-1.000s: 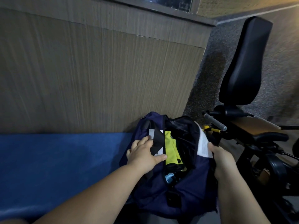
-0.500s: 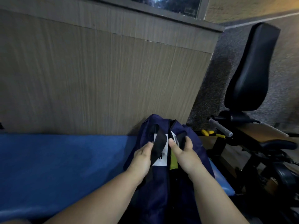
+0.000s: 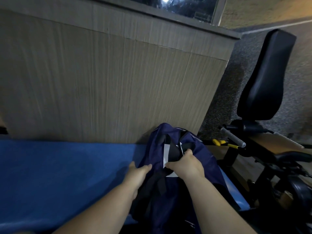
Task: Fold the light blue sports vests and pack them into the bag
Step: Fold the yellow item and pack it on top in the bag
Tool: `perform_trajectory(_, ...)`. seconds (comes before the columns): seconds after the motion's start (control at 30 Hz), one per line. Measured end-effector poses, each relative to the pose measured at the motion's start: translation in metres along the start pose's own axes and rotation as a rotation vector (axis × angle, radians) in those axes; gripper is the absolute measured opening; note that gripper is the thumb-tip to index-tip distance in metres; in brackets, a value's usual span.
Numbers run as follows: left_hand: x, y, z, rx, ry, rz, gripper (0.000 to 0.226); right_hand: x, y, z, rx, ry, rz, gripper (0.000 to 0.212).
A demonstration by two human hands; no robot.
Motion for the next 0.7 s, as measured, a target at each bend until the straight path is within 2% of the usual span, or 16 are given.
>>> perform_trajectory(0.07, 0.004, 0.003, 0.006, 0.012, 0.012, -0.001, 0.075, -0.003, -0.002, 0.006, 0.057, -0.016, 0.035, 0.094)
perform_trajectory(0.17, 0.014, 0.0, 0.01, 0.045, -0.102, 0.009, 0.047, -0.009, -0.008, 0.02, 0.177, -0.052, 0.089, 0.098)
perform_trajectory(0.37, 0.053, -0.009, 0.027, 0.065, -0.188, -0.117, 0.049, -0.031, -0.022, 0.065, 0.397, -0.151, 0.218, 0.104)
perform_trajectory(0.47, 0.079, -0.016, 0.023, 0.063, -0.139, -0.129, 0.062, -0.045, -0.032, 0.091, 0.51, -0.172, 0.274, 0.104)
perform_trajectory(0.57, 0.114, -0.011, 0.019, 0.079, -0.084, -0.157, 0.051, -0.06, -0.044, 0.114, 0.6, -0.171, 0.314, 0.104)
perform_trajectory(0.6, 0.13, -0.004, 0.013, 0.035, -0.054, -0.213, 0.05, -0.064, -0.048, 0.12, 0.628, -0.168, 0.32, 0.103)
perform_trajectory(0.7, 0.175, 0.015, -0.026, -0.225, 0.064, -0.432, 0.076, -0.07, -0.063, 0.139, 0.732, -0.177, 0.317, 0.099)
Point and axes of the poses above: each hand's wrist, its own y-axis towards the middle knuckle, its own x-axis out of the back of the hand, z = x × y, the point moved 6 cm from there along y, towards the middle knuckle, and after that the axes turned 14 degrees about -z, right-handed, at the moved point
